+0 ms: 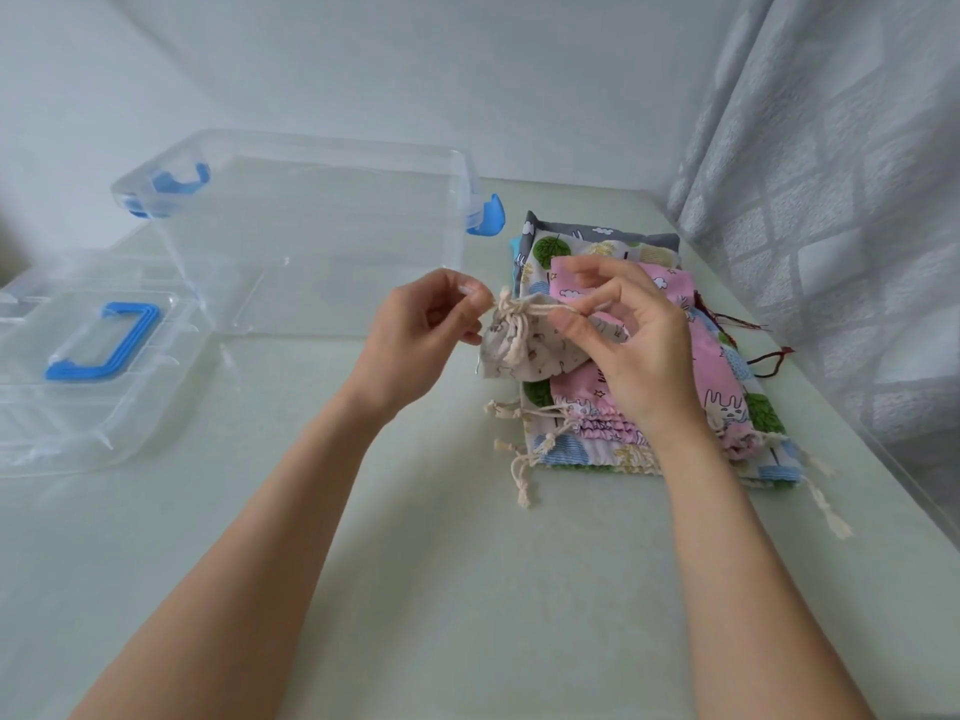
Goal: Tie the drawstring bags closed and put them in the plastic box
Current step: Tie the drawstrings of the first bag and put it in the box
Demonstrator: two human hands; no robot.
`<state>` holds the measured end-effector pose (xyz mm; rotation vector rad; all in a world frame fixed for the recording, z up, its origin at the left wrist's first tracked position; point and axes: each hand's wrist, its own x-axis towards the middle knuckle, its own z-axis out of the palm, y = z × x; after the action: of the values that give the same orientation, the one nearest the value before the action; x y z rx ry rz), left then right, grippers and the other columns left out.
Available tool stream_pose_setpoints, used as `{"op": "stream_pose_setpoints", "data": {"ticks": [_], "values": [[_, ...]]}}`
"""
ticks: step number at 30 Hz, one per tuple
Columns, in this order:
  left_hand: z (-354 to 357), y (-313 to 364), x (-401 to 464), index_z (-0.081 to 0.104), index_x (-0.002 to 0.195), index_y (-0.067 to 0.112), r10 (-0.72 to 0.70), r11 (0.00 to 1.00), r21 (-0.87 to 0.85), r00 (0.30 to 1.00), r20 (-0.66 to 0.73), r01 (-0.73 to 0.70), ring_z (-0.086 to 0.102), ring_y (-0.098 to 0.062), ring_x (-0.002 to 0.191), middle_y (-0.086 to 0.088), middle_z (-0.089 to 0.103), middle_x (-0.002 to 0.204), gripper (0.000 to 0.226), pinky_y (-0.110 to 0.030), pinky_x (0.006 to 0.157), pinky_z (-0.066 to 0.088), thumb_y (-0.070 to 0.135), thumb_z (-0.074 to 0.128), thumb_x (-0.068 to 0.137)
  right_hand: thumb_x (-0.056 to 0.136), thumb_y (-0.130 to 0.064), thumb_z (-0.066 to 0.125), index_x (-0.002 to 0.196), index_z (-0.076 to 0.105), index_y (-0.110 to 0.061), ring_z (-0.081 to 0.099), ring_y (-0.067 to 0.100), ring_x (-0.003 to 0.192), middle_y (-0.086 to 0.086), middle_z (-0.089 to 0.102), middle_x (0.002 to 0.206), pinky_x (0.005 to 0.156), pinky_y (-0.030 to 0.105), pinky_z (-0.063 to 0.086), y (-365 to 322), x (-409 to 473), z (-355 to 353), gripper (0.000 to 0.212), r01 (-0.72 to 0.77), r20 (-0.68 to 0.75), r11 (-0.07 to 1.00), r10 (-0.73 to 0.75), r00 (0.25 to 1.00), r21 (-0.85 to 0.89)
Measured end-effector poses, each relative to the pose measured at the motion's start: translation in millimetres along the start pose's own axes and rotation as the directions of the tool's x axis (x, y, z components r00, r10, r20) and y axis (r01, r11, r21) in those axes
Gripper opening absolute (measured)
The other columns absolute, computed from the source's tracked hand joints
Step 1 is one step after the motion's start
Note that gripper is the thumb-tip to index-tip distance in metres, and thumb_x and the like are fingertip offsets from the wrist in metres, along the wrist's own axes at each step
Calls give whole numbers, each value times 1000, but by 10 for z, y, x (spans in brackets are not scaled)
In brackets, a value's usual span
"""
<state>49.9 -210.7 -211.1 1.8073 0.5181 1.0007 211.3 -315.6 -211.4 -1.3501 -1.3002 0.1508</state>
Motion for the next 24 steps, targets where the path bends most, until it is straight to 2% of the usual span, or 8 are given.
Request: {"op": "stream_pose_setpoints", "data": {"ticks": [4,8,11,14,16,18,21,24], "values": [[-63,-44,-5,56,80,23,96,963,253,995,-3,-93,59,0,59,13,59,72,17,-13,63,48,11,55,92,79,-13,72,67,58,-24,56,9,115,-7,65,109,93,21,45,52,0,-3,21,-78,6,996,78,997,53],[-99,-49,-3,57,82,17,117,969,222,992,-40,-105,60,0,60,12,58,72,14,-10,64,46,7,55,92,78,-11,72,67,60,-21,60,14,111,-8,69,102,98,38,46,20,-5,-25,20,-114,34,981,110,993,155],[-75,-100,-17,56,79,21,77,974,214,997,-17,-72,60,-2,60,11,59,68,17,-14,66,48,10,56,92,79,-10,70,70,59,-15,61,7,102,-7,68,103,94,51,46,22,-19,-66,15,-218,108,966,204,973,139],[-22,-120,-26,58,78,23,0,989,148,997,71,-10,62,-5,60,12,60,66,15,-22,68,53,15,58,91,78,-24,70,84,54,-19,56,-3,103,-12,64,113,95,35,42,-22,-17,-104,18,-209,228,978,210,951,-31],[40,-78,-18,60,78,21,-2,997,76,996,85,-5,61,-6,59,12,61,67,12,-22,66,54,15,60,89,66,-41,75,103,48,-29,52,-5,110,-17,61,117,95,23,37,-108,-13,-75,47,-184,310,976,213,927,-120],[96,-27,-24,62,82,17,7,1000,-4,996,84,-7,61,-6,60,11,61,67,8,-21,65,54,14,60,89,59,-48,81,116,44,-40,50,4,116,-17,61,112,99,26,36,-143,-32,-13,68,-107,343,953,205,917,-284],[83,-2,-39,62,103,17,2,994,-106,998,60,5,63,-8,75,8,64,81,15,-25,74,54,21,50,96,63,-44,78,110,55,-44,48,21,110,-12,50,101,100,36,38,-222,-35,-22,51,-68,277,905,199,940,-420],[40,-49,-13,59,114,27,-21,1000,-5,998,67,21,63,-5,95,11,67,99,27,-19,84,50,39,47,93,70,-39,76,100,62,-28,55,10,97,-12,57,95,86,11,40,-333,-21,-163,35,-66,238,919,170,956,-390]]}}
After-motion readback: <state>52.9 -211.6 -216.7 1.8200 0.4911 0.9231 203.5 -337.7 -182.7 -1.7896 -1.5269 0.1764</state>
